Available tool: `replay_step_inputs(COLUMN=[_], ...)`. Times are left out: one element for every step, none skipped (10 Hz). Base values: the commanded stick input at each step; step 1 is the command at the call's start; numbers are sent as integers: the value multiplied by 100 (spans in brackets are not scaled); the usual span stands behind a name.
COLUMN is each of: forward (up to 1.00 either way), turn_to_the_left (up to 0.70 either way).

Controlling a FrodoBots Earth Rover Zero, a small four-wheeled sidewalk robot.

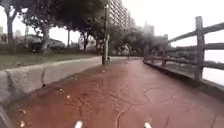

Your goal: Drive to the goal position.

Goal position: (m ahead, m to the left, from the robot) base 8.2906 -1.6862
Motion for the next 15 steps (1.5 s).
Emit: replay_step_inputs(forward=[50,50,50,50,50,50,50,50,50,50,50,50,50,50,50], turn_to_the_left=[0,0,0,0,-21,-48,-39,-27,-15,-3,-14,-50,-38,-9,0])
